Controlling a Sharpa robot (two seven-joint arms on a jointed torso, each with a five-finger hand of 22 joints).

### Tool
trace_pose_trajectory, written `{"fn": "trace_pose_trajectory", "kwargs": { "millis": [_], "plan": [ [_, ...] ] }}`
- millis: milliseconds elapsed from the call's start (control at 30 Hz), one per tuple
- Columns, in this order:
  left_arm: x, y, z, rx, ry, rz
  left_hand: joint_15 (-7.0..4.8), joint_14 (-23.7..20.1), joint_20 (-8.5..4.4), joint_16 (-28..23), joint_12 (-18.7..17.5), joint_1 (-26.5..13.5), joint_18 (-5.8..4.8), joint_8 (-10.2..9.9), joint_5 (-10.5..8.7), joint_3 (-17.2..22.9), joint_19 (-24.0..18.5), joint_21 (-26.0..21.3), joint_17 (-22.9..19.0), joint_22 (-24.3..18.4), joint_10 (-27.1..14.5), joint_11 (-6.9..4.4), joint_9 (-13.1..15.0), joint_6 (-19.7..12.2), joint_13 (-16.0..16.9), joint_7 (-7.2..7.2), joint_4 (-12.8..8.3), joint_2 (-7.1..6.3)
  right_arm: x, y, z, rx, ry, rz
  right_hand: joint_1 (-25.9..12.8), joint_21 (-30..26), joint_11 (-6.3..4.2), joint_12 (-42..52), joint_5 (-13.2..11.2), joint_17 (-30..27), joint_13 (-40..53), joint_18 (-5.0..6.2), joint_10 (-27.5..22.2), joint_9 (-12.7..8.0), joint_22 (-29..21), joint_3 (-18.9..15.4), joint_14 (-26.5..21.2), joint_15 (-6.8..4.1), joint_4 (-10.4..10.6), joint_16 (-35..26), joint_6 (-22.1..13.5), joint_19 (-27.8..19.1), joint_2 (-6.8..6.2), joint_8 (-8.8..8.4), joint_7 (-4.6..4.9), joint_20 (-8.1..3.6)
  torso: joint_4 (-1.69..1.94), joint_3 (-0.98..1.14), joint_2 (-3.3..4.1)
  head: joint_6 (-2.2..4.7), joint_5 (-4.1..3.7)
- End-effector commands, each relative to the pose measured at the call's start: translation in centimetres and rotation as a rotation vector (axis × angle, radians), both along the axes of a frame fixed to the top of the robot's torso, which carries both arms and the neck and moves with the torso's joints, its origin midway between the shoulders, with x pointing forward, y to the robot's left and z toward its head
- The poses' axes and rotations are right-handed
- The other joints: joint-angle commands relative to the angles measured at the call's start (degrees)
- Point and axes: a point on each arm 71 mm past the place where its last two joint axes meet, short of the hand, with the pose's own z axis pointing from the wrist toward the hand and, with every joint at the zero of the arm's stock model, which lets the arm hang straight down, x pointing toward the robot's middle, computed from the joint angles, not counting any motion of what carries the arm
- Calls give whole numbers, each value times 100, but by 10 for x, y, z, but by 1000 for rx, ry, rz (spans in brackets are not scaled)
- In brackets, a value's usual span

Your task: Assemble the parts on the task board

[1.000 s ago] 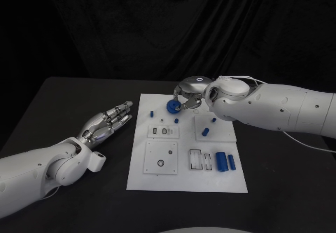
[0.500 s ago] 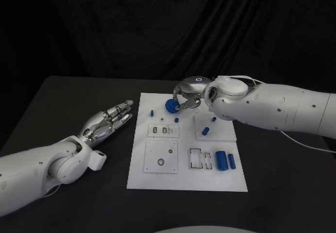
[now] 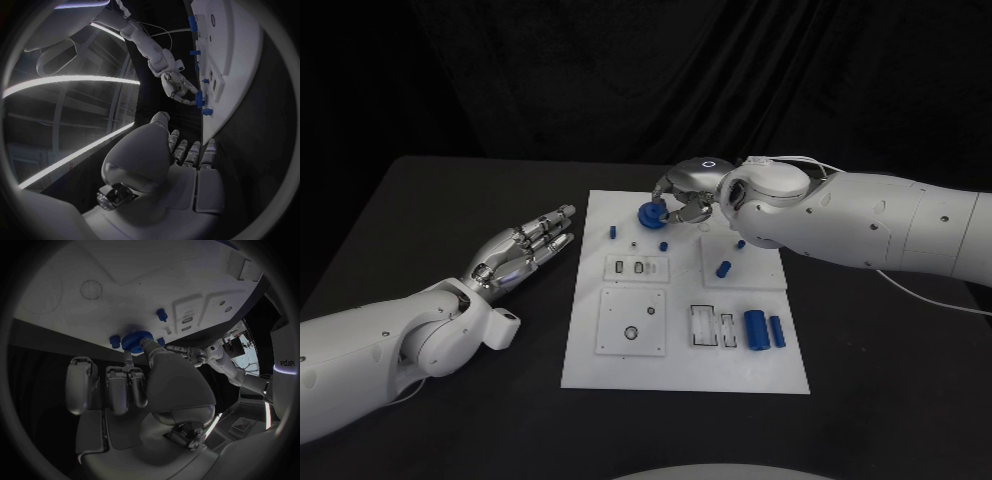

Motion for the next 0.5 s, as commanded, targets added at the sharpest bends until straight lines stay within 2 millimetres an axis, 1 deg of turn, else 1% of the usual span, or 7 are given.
{"fn": "trace_pose_trajectory", "kwargs": {
  "millis": [33, 133, 200, 267, 500],
  "plan": [
    [-2, -2, 6, -58, -68, -23, 26, -21, 26, -5, -1, -57, 90, -5, -21, 19, -5, 5, -5, -8, 3, 42, -6, -56, -8, 2, 14, -1, 0, -1, -2, -8, 0, -17, -61, -53, 38, 15, 7, 1509, 1508, 68, 597, -80, 1086, 53, 594, 40, -6, 17, -76, -52, -33, -114, 6, 3, 3, 1, 0, -3, -7],
    [-2, -2, 6, -58, -68, -23, 29, -21, 29, -5, 0, -62, 89, -6, -33, 22, -6, 5, -5, -8, 4, 47, -7, -65, -7, 2, 13, 1, 0, 0, -2, -8, 0, -16, -74, -117, 39, 15, 5, 1509, 1508, 82, 597, -177, 1070, 71, 594, 43, -24, 17, -187, -88, -35, -250, 4, 8, 7, 0, 0, -4, -10],
    [-2, -2, 6, -58, -67, -23, 29, -21, 29, -5, 0, -62, 89, -6, -33, 22, -6, 5, -5, -8, 4, 47, -7, -65, -7, 2, 13, 1, 0, 0, -2, -7, 0, -16, -78, -138, 37, 15, 5, 1509, 1508, 87, 597, -204, 1064, 76, 594, 43, -30, 17, -212, -100, -34, -283, 2, 8, 9, -1, 0, -7, -9],
    [-2, -2, 6, -58, -67, -23, 30, -19, 29, -4, 1, -63, 89, -6, -37, 23, -6, 5, -5, -8, 9, 48, -7, -65, -6, 2, 13, 2, 0, -1, -2, -7, -1, -16, -84, -191, 36, 15, 4, 1509, 1508, 98, 597, -265, 1050, 83, 594, 42, -46, 17, -273, -130, -38, -358, 0, 9, 8, -2, 0, -10, -7],
    [-2, -1, 6, -57, -67, -21, 30, -19, 29, -4, 1, -63, 89, -6, -37, 23, -6, 5, -5, -8, 9, 48, -7, -65, -6, 2, 13, 2, 0, -3, -2, -8, 1, -17, -84, -242, 35, 15, 5, 1509, 1508, 110, 597, -297, 1033, 88, 594, 42, -59, 17, -296, -162, -40, -392, -2, 9, 5, -6, -2, -17, 10]
  ]
}}
